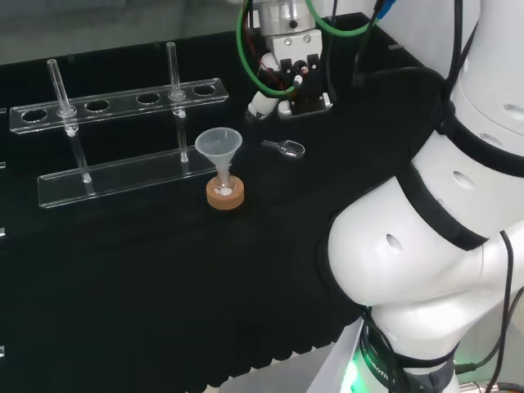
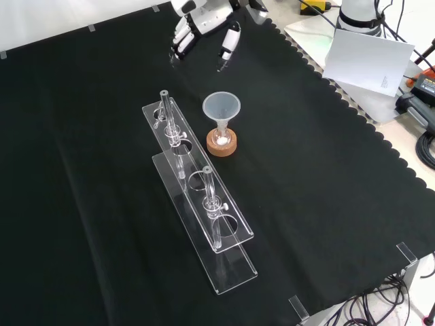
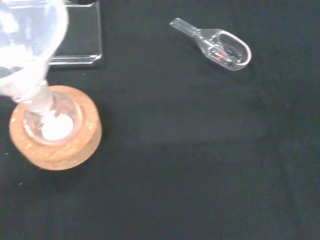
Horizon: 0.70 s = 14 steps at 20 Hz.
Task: Remove the funnel from the round-bottom flask.
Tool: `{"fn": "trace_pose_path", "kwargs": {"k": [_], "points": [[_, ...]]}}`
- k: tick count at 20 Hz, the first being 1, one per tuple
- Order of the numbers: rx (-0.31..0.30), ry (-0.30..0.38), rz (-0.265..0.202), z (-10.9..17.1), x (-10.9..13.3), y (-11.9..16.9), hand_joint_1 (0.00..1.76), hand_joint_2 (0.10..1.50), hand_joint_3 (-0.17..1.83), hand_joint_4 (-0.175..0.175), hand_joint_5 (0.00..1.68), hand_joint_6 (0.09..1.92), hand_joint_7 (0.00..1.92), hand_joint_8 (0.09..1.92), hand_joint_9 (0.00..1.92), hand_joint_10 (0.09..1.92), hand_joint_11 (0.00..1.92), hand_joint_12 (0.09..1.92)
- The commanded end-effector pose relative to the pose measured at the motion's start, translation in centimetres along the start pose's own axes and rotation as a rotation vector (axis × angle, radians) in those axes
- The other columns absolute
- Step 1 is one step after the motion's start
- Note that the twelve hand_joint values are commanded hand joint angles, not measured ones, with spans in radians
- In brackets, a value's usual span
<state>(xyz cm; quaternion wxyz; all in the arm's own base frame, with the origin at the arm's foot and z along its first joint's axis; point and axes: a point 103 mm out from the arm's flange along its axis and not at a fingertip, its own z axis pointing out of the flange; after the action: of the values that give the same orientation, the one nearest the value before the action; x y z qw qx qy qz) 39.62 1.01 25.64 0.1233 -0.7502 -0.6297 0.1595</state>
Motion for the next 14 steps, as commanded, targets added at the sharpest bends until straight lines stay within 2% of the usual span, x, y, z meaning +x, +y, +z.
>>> {"fn": "trace_pose_path", "kwargs": {"k": [1,5,9,14], "points": [[0.021,0.002,-0.026,-0.1,1.4,-0.7,0.7,0.96,-0.17,-0.027,0.27,0.09,0.1,0.66,0.45,0.63,0.39,1.36],[0.019,-0.011,-0.049,-0.2,2.2,-1.1,0.67,0.94,-0.17,-0.022,0.18,0.09,0.02,0.64,0.35,0.69,0.36,1.4],[0.024,-0.021,-0.071,-0.2,3.4,-1.6,0.64,0.91,-0.17,-0.013,0.02,0.09,0.0,0.42,0.25,0.75,0.34,1.43],[0.022,-0.065,-0.139,0.3,6.2,-2.3,0.62,0.9,-0.17,-0.011,0.04,0.09,0.0,0.38,0.22,0.78,0.34,1.45]]}}
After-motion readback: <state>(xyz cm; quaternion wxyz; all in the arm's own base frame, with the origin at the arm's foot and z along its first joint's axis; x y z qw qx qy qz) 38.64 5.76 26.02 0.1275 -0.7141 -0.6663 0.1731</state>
